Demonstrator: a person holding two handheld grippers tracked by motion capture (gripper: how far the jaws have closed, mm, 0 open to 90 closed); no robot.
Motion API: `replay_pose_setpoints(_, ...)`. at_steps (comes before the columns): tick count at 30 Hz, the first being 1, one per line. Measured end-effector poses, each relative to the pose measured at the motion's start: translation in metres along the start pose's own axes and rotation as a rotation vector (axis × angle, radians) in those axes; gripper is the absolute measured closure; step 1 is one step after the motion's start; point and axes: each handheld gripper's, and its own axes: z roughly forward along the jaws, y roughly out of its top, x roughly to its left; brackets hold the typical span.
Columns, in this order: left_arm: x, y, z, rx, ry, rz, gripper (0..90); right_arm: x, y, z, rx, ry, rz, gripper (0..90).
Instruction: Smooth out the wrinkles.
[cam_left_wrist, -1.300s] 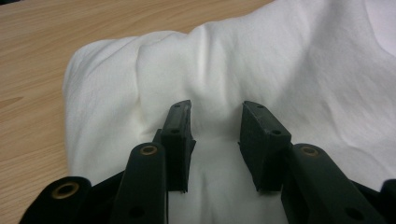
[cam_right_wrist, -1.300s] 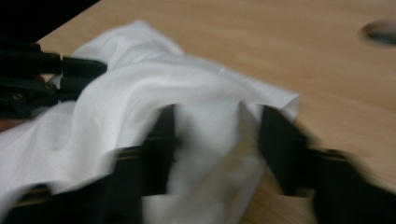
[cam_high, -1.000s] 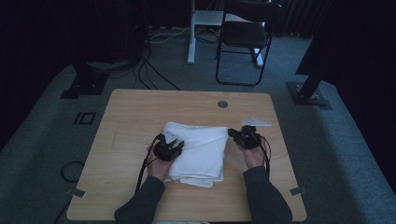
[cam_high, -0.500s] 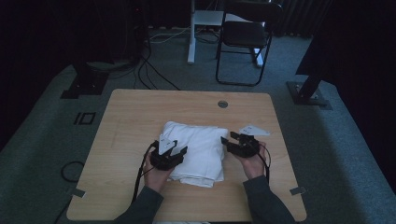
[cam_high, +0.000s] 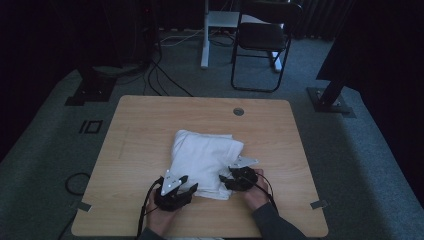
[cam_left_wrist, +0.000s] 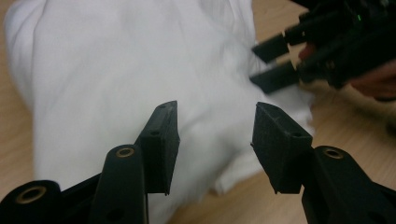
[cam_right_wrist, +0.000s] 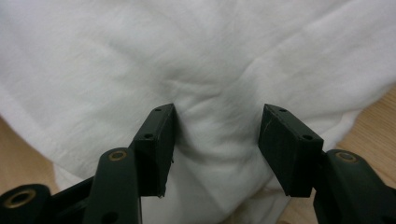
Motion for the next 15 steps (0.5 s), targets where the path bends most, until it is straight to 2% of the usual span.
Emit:
replay_pose_setpoints(4,0.009,-0.004,0.004,0.024,0.012,-0.011,52.1,-0.006,0.003,0.007,-0.011,-0.005,0.023,44.8)
replay_pose_setpoints(5,0.011,-0.003,0.007,0.025,0.017,-0.002,52.3,-0.009,0.005,0.009,-0.014,-0.006,0.038,44.7)
replay_pose_setpoints(10,0.025,0.010,0.030,0.031,0.054,0.017,52.3,-0.025,0.021,0.025,-0.026,-0.046,0.081,44.8)
replay_pose_setpoints(12,0.032,0.016,0.040,0.027,0.070,0.007,51.7,-0.033,0.029,0.032,-0.029,-0.064,0.094,44.7)
replay_pose_setpoints(15,0.038,0.022,0.047,0.021,0.068,0.005,50.9,-0.041,0.035,0.038,-0.032,-0.071,0.104,44.6)
